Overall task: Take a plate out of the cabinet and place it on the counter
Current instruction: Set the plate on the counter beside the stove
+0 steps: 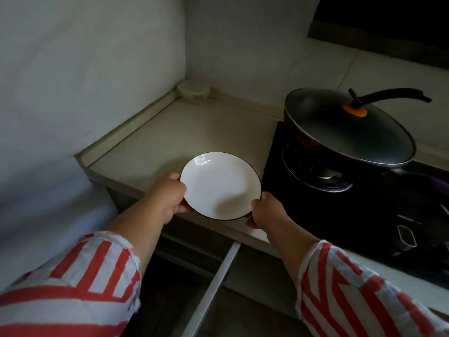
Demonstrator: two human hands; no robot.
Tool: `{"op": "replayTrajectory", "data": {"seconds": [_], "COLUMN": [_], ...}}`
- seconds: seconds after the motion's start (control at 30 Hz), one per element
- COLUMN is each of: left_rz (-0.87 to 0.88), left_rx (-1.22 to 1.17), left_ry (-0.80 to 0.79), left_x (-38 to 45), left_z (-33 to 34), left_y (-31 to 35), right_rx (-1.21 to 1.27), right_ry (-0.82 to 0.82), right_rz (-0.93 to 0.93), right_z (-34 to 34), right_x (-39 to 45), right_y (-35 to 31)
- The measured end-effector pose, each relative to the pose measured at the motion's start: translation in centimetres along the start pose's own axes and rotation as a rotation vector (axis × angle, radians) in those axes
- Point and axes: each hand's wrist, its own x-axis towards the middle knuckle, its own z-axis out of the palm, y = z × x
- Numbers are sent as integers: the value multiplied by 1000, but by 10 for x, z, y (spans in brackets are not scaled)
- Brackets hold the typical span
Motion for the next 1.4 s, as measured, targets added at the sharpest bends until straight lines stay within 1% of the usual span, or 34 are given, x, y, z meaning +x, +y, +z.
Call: {"op": "replayTrajectory", "data": {"seconds": [0.1, 0.27, 0.47, 0.57, 0.63, 0.7, 0.77, 0.83, 0.93, 1.0, 1.1, 1.2, 1.3, 1.4], "left_rz": [6, -10, -12, -11, -15, -6, 23, 36, 36, -4, -93, -150, -158, -143], "left_rx": [14, 2, 8, -27, -42, -19, 22, 81, 185, 299, 499, 636, 819, 954], "left_ry": [-1, -7, 2, 7, 39, 114, 179, 209, 208, 161, 68, -16, -65, -62], "left_x": [25, 55, 64, 63, 60, 53, 35, 12, -32, -63, -109, -152, -185, -200], "left_z": [0, 1, 4, 3, 0, -4, -7, -9, -11, -12, -13, -9, -1, 5], "left_y": [3, 5, 5, 3, 0, -6, -13, -26, -50, -68, -98, -124, -144, -162], "right_rx": [-35, -69, -111, -88, -51, 52, 85, 14, 16, 37, 0, -36, -56, 9], "right_ry": [19, -7, -34, -39, -59, -102, -57, -13, -13, -28, -78, -118, -153, -190], "right_rz": [-18, -48, -29, -38, -35, 11, 11, -62, -69, -57, -74, -89, -40, 29], "right_z": [10, 16, 17, 16, 11, 4, -4, -14, -30, -42, -58, -68, -75, -79], "right_x": [22, 42, 44, 39, 31, 16, 0, -18, -45, -64, -93, -120, -142, -156], "right_y": [-6, -16, -20, -22, -22, -18, -7, 9, 33, 48, 78, 116, 147, 165]}}
